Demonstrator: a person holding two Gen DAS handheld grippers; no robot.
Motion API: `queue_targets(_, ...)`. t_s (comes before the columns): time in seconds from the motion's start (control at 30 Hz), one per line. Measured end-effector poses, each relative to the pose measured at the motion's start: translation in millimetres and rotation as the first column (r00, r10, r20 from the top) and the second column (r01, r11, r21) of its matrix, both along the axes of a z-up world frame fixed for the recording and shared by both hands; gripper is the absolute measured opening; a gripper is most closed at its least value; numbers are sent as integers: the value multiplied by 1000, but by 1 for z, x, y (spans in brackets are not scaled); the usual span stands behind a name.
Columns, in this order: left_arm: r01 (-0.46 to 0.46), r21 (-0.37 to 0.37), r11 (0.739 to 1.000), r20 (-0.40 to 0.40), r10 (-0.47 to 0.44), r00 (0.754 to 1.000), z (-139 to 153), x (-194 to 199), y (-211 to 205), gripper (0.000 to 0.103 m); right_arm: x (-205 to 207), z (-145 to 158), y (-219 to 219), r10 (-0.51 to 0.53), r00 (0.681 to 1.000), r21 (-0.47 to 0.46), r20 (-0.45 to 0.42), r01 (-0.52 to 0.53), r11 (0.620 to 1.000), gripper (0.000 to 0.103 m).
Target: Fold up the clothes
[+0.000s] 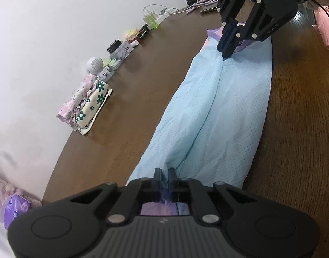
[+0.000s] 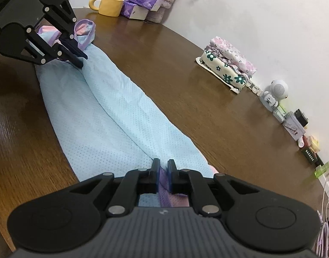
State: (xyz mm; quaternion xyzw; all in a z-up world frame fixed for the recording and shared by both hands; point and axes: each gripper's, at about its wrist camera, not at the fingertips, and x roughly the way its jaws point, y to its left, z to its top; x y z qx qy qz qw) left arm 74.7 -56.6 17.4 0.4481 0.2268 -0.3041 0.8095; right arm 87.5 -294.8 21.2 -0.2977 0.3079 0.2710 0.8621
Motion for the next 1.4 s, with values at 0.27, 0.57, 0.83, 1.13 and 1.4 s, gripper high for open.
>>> queue_targets(0.27, -72, -175, 982, -83, 58, 995, 29, 0, 30, 32, 12, 28, -57, -216, 964, 323, -153, 255, 911, 33)
queue_targets(0.57, -319, -449, 835, -281, 207, 937, 48, 46, 38, 40, 57, 7, -111, -488, 786, 425, -379, 616, 663, 34)
queue_targets(0.83, -409, -438, 800, -332, 279, 901, 26, 60, 34, 23, 61, -2, -125, -494, 768, 512, -407, 640, 573, 4)
queue_targets(1.13, -474, -427, 770, -360, 336, 870, 7, 65, 35, 23, 76, -7, -132, -501, 771, 541, -393, 635, 552, 4)
queue_targets(1.4, -491, -454, 743, -351, 358, 865, 5, 60, 36, 23, 73, -14, -130, -525, 760, 529, -384, 647, 550, 4)
